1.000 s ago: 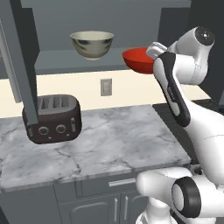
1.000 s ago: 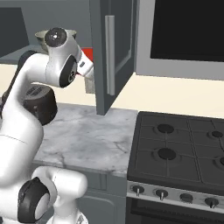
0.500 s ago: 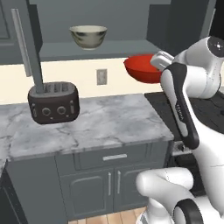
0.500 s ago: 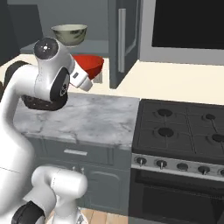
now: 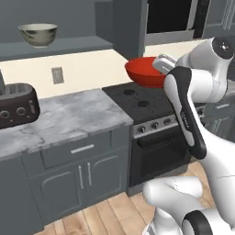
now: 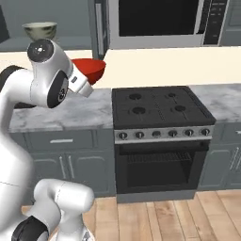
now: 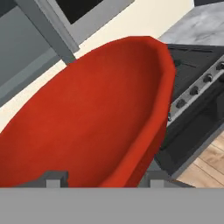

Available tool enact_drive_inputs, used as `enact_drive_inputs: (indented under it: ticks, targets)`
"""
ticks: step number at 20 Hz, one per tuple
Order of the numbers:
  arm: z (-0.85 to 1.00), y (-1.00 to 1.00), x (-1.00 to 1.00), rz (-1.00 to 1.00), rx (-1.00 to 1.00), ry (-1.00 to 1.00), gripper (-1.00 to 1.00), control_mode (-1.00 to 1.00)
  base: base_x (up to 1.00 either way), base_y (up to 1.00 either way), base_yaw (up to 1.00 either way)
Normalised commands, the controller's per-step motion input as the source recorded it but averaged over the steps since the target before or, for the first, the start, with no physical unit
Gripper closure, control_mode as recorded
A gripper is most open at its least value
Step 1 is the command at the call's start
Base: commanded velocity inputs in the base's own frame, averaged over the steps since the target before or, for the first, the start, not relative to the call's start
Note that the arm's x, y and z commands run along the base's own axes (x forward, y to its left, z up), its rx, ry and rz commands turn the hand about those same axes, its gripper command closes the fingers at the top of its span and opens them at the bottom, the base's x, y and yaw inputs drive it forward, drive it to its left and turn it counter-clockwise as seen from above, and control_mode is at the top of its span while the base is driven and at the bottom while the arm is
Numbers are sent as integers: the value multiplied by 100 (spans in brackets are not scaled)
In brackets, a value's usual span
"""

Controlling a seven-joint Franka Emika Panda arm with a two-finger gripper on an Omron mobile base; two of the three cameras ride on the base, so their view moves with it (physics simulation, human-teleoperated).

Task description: Pick up the bowls from the cabinet and place each bowl in front of a stool on the dining counter.

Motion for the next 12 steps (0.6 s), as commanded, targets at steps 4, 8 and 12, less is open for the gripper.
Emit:
enact_drive_inputs:
  ticks: [4,8,12]
  targets:
    - [0,0,0,0,0,0,100,100,-34,-5,-64]
    - [0,0,0,0,0,0,100,100,-29,-4,-68]
    - [0,0,0,0,0,0,100,100,-27,-17,-72]
